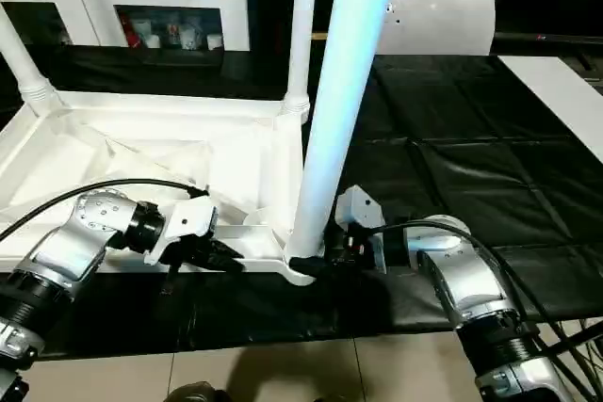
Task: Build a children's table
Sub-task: Rotate leg to tighten
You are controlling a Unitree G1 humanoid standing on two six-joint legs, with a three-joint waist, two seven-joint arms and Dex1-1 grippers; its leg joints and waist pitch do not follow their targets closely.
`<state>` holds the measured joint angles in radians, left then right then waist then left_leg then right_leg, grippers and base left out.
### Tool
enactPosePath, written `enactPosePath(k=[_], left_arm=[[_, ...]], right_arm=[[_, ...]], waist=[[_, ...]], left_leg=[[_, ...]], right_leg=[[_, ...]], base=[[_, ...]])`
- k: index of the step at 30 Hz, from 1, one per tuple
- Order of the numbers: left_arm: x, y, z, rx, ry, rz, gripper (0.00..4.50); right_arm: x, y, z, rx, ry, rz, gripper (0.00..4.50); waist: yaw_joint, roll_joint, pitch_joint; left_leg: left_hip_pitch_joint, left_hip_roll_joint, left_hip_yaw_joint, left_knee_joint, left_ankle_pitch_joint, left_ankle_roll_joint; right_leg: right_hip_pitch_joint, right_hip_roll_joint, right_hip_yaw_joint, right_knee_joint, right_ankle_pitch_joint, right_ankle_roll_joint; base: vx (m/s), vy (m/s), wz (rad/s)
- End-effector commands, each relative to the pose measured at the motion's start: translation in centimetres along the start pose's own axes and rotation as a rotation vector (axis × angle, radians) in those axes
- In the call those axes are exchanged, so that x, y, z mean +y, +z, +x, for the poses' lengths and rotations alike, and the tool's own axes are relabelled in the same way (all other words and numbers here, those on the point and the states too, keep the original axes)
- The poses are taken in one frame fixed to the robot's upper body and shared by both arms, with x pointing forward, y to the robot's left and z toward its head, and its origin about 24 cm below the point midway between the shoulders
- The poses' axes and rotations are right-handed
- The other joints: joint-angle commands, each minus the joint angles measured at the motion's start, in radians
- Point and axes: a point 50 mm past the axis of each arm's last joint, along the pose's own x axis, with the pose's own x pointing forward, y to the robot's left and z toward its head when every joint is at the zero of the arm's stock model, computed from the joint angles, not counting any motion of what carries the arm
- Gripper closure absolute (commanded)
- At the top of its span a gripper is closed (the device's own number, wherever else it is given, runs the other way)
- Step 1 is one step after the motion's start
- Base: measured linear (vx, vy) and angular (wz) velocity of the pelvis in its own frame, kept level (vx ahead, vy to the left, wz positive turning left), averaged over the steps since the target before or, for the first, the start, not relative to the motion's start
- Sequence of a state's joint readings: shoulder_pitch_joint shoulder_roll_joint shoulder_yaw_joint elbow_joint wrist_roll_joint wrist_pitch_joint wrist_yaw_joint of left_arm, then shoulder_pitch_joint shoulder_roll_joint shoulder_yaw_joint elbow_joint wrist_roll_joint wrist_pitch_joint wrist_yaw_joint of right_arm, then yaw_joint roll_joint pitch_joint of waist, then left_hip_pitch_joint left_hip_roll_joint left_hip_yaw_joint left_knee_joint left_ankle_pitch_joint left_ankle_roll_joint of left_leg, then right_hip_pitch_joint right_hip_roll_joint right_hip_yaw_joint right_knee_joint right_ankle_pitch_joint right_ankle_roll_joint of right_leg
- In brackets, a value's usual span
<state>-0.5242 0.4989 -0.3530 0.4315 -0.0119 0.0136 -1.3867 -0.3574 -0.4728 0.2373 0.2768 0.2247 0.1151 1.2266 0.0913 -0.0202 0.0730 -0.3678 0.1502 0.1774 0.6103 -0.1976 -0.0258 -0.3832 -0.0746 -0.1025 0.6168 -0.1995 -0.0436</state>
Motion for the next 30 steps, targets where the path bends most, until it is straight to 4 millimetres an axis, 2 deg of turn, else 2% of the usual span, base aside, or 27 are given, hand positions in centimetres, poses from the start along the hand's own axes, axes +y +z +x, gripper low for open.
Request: enactPosePath(k=[1,4,6,7,8,9,10,13,14,23,26,27,28,30], left_arm=[[-0.2,1.1,0.6,0.007,-0.095,0.079,4.50],[-0.2,1.0,0.6,0.009,-0.102,0.077,4.50],[-0.3,1.0,0.5,0.011,-0.109,0.073,4.50],[-0.3,1.0,0.5,0.012,-0.113,0.072,4.50],[-0.4,0.9,0.5,0.014,-0.118,0.071,4.50],[-0.4,0.9,0.4,0.017,-0.123,0.070,4.50],[-0.4,0.9,0.4,0.018,-0.125,0.070,4.50],[-0.4,0.9,0.4,0.022,-0.131,0.071,4.50],[-0.4,0.8,0.4,0.025,-0.130,0.073,4.50],[0.4,0.8,0.4,0.033,-0.060,0.066,4.50],[0.7,0.7,0.5,0.024,-0.008,0.043,4.50],[0.8,0.7,0.5,0.013,0.025,0.023,4.50],[0.9,0.7,0.6,0.008,0.040,0.013,4.50],[1.2,0.8,0.7,-0.018,0.085,-0.019,4.50]], right_arm=[[0.2,-0.3,0.0,0.018,0.014,0.005,1.79],[0.5,-0.6,0.1,0.013,0.020,0.030,1.80],[0.7,-1.0,0.3,0.008,0.025,0.060,1.80],[0.7,-1.2,0.3,0.007,0.026,0.072,1.81],[0.8,-1.3,0.4,0.007,0.026,0.084,1.81],[0.9,-1.7,0.5,0.008,0.027,0.105,1.81],[1.0,-1.8,0.5,0.009,0.028,0.114,1.81],[1.0,-2.1,0.7,0.004,0.016,0.147,1.81],[1.1,-2.1,0.7,0.002,0.013,0.155,1.81],[1.5,-2.4,1.1,0.008,0.011,0.155,1.81],[1.6,-2.4,1.2,0.008,-0.005,0.146,1.81],[1.6,-2.5,1.2,0.004,-0.024,0.137,1.81],[1.6,-2.6,1.3,0.001,-0.034,0.133,1.81],[1.5,-2.8,1.4,-0.004,-0.082,0.144,1.81]], waist=[[-0.006,0.007,-0.077],[-0.004,0.016,-0.075],[-0.004,0.015,-0.074],[-0.003,0.021,-0.072],[-0.003,0.020,-0.072],[-0.002,0.035,-0.069],[-0.005,0.029,-0.069],[-0.003,0.031,-0.068],[-0.002,0.035,-0.067],[-0.003,0.032,-0.063],[-0.006,0.031,-0.055],[-0.007,0.026,-0.052],[-0.007,0.028,-0.052],[-0.010,0.023,-0.051]], left_leg=[[0.013,0.096,-0.032,-0.073,-0.128,0.063],[0.013,0.097,-0.034,-0.075,-0.147,0.057],[0.013,0.097,-0.035,-0.076,-0.159,0.054],[0.014,0.097,-0.036,-0.078,-0.173,0.049],[0.015,0.098,-0.036,-0.078,-0.177,0.047],[0.016,0.099,-0.039,-0.081,-0.192,0.039],[0.016,0.100,-0.039,-0.083,-0.206,0.037],[0.017,0.098,-0.039,-0.083,-0.214,0.033],[0.016,0.098,-0.040,-0.083,-0.214,0.032],[0.023,0.099,-0.041,-0.088,-0.268,0.008],[0.031,0.098,-0.042,-0.091,-0.329,-0.004],[0.036,0.098,-0.043,-0.092,-0.356,-0.012],[0.038,0.098,-0.047,-0.093,-0.368,-0.017],[0.037,0.098,-0.047,-0.095,-0.372,-0.021]], right_leg=[[0.050,-0.104,0.074,-0.070,-0.136,-0.222],[0.051,-0.103,0.074,-0.072,-0.132,-0.227],[0.052,-0.103,0.074,-0.072,-0.136,-0.229],[0.051,-0.103,0.074,-0.075,-0.146,-0.229],[0.052,-0.104,0.074,-0.075,-0.148,-0.230],[0.050,-0.103,0.073,-0.074,-0.146,-0.232],[0.051,-0.101,0.073,-0.074,-0.138,-0.237],[0.052,-0.103,0.074,-0.074,-0.144,-0.241],[0.052,-0.104,0.074,-0.074,-0.144,-0.241],[0.049,-0.106,0.076,-0.086,-0.234,-0.221],[0.044,-0.108,0.075,-0.098,-0.343,-0.196],[0.041,-0.111,0.075,-0.106,-0.401,-0.180],[0.042,-0.113,0.076,-0.110,-0.435,-0.168],[0.040,-0.112,0.076,-0.114,-0.452,-0.155]], base=[[0.000,0.000,0.00],[0.000,0.000,0.00],[0.000,0.000,0.00],[0.000,0.000,0.00],[0.000,0.000,0.00],[0.000,0.000,0.00],[0.000,0.000,0.00],[0.000,0.000,0.00],[0.000,0.000,0.00],[0.000,0.000,0.00],[0.000,0.000,0.00],[0.000,0.000,0.00],[0.000,0.000,0.00],[0.000,0.000,0.00]])
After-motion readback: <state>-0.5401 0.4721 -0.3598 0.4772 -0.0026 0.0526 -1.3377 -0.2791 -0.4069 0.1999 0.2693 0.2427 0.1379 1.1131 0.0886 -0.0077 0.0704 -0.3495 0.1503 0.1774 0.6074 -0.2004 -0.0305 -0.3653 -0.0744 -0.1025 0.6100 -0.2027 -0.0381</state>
